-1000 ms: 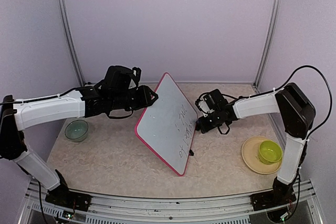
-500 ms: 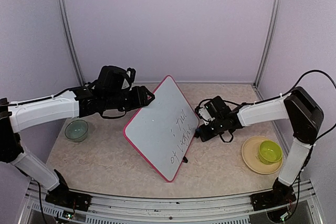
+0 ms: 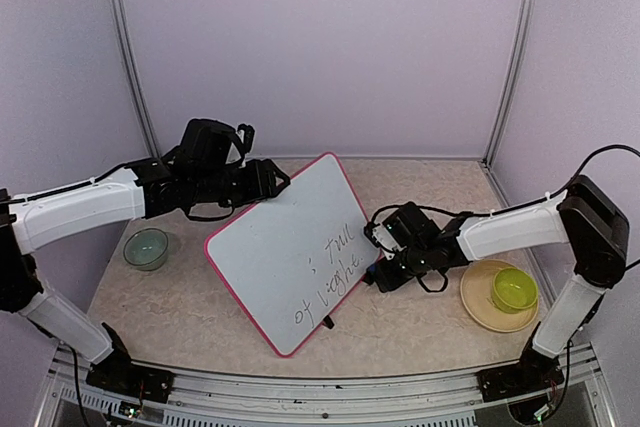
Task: Erase the whiteboard
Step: Erase the whiteboard at the center of the board.
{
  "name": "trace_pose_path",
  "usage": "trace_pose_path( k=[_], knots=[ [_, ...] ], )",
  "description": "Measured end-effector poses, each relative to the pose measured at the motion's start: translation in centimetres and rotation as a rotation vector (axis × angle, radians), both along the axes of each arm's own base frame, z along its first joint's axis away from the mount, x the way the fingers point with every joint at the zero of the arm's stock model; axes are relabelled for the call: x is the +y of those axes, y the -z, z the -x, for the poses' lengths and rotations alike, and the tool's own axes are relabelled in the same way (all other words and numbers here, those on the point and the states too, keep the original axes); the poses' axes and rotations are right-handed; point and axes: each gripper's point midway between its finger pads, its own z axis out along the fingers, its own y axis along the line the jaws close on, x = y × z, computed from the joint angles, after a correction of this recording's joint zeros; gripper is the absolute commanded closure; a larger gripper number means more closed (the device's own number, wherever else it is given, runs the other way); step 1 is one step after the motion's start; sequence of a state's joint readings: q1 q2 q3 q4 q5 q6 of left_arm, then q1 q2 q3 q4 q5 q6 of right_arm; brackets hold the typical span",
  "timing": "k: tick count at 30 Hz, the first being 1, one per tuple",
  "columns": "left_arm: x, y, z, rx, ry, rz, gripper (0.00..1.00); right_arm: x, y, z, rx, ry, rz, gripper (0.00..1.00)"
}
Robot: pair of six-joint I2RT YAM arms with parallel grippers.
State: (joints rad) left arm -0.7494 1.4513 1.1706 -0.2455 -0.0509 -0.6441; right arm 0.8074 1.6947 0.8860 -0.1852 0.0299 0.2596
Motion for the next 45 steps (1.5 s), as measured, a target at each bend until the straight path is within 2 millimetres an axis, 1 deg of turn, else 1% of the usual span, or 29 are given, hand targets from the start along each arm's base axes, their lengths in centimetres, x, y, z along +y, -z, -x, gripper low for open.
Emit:
trace_pose_path(
  k=[4, 7, 9, 11, 17, 22, 28, 31, 33, 34, 35, 39, 42, 45],
  knots=[
    [0.0, -0.2, 0.1, 0.001, 0.024, -0.008, 0.45, -0.1, -0.2, 1.5, 0.006, -0.009, -0.001, 1.0],
    [-0.2, -0.2, 0.2, 0.005, 0.049, -0.006, 0.46, -0.4, -1.2, 2.3, 0.002, -0.016, 0.001, 1.0],
    [-0.1, -0.1, 0.2, 0.006, 0.06, -0.01, 0.46, -0.4, -2.3, 2.4, -0.013, -0.019, -0.014, 1.0],
    [-0.1, -0.1, 0.0, 0.005, 0.066, -0.015, 0.49, -0.4, -3.5, 2.4, -0.032, -0.019, -0.027, 1.0],
    [-0.4, 0.0, 0.3, -0.005, 0.112, -0.031, 0.56, -1.4, -5.4, 1.7, -0.097, -0.006, -0.014, 1.0],
    [-0.7, -0.1, 0.3, -0.03, 0.151, -0.031, 0.7, -1.6, -7.9, 1.2, -0.169, -0.016, -0.042, 1.0],
    [-1.4, -0.5, 0.5, -0.066, 0.202, -0.022, 0.87, -1.0, -11.2, 0.9, -0.252, -0.042, -0.113, 1.0],
    [-1.6, -0.6, 0.7, -0.082, 0.225, -0.022, 0.92, -0.5, -12.5, 1.0, -0.284, -0.064, -0.149, 1.0],
    [-1.8, -0.6, 0.7, -0.087, 0.232, -0.016, 0.95, 0.0, -13.0, 1.2, -0.302, -0.082, -0.164, 1.0],
    [-1.8, -0.6, 0.7, -0.086, 0.233, -0.013, 0.98, 0.4, -13.2, 1.4, -0.31, -0.094, -0.171, 1.0],
    [-1.9, -0.6, 0.7, -0.087, 0.237, -0.01, 1.0, 0.8, -13.4, 1.6, -0.315, -0.106, -0.18, 1.0],
    [-1.9, -0.6, 0.8, -0.083, 0.236, -0.002, 1.0, 2.6, -14.1, 2.6, -0.33, -0.164, -0.221, 1.0],
    [-1.9, -0.6, 0.8, -0.082, 0.235, 0.001, 1.0, 4.5, -14.4, 3.2, -0.34, -0.211, -0.242, 1.0],
    [-2.0, -0.6, 0.8, -0.082, 0.234, 0.002, 1.0, 6.5, -14.1, 3.8, -0.346, -0.257, -0.252, 1.0]
  ],
)
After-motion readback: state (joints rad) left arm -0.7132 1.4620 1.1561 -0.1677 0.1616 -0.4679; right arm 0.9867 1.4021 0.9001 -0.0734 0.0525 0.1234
